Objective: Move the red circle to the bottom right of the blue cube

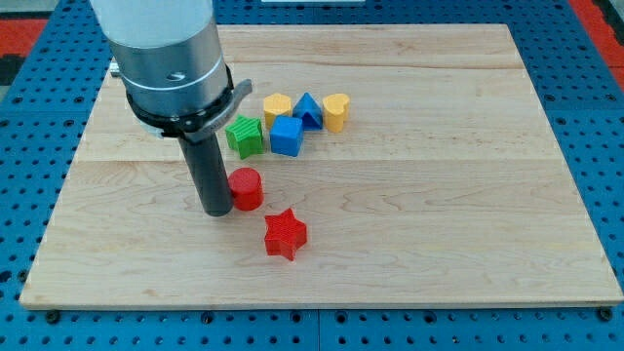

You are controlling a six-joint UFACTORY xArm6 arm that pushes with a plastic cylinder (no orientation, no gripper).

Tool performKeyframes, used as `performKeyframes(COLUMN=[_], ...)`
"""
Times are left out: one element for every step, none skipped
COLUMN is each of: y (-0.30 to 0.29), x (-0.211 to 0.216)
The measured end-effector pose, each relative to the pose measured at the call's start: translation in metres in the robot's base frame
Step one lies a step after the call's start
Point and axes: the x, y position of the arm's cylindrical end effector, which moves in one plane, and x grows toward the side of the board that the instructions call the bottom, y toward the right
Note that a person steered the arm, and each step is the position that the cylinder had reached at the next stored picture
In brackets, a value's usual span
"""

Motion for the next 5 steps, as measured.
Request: performKeyframes(y=[0.042,0.047,0.047,0.053,0.022], x=[-0.016,-0.027,-0.030,-0.027,-0.001])
